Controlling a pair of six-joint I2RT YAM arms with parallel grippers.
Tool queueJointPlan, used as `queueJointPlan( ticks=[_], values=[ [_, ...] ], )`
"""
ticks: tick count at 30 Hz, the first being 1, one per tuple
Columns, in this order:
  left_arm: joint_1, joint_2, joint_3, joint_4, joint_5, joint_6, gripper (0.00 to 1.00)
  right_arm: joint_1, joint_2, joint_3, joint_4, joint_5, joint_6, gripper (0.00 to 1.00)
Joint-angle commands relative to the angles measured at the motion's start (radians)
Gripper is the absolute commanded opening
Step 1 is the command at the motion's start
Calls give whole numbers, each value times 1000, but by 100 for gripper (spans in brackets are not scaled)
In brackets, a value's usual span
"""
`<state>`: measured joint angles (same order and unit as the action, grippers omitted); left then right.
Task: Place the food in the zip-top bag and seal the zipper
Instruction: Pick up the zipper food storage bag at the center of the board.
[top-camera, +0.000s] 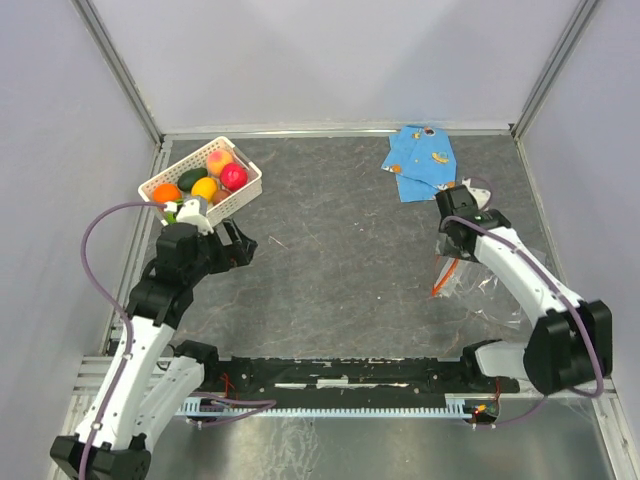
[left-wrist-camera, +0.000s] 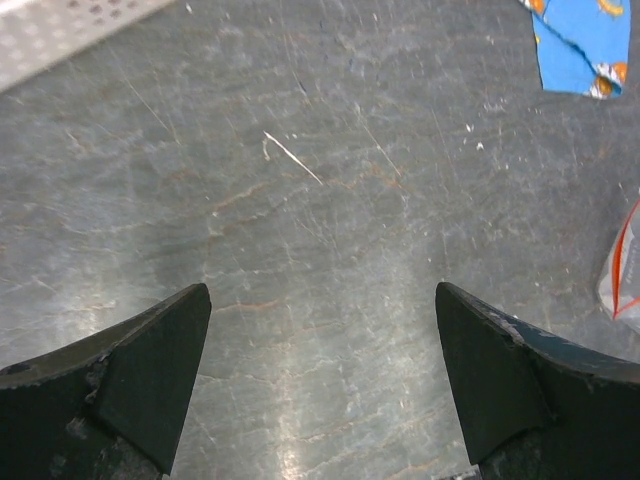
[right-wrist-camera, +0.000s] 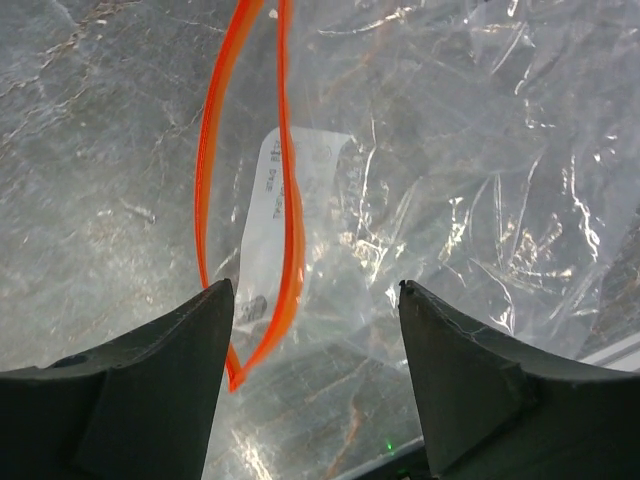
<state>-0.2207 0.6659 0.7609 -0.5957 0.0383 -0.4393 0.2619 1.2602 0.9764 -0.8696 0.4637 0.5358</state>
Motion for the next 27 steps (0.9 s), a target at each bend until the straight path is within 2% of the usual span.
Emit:
queueJointPlan(
  ticks=[1, 6, 11, 14, 17, 22, 27],
  values=[
    [-16, 65, -2, 65, 74, -83, 100, 22, 104, 0, 102, 112, 59, 73],
    [-16, 118, -7, 92, 101, -100, 99, 50, 223, 30, 98, 178, 99, 63],
    [-18, 149, -27, 112, 123, -99, 98, 71, 261, 43, 65, 253, 130, 37],
    [-35, 157, -29, 116, 124, -103, 97, 92, 262, 66, 35, 281, 133, 18],
    [-59, 151, -44, 135, 137, -122, 97, 123, 262, 89, 3, 300, 133, 3],
    [-69, 175, -82, 180, 195, -176, 95, 191, 227, 127, -41, 277, 110, 2],
    [-135, 224, -105, 298, 190, -288, 95, 227, 183, 170, 26, 124, -23, 2]
  ],
)
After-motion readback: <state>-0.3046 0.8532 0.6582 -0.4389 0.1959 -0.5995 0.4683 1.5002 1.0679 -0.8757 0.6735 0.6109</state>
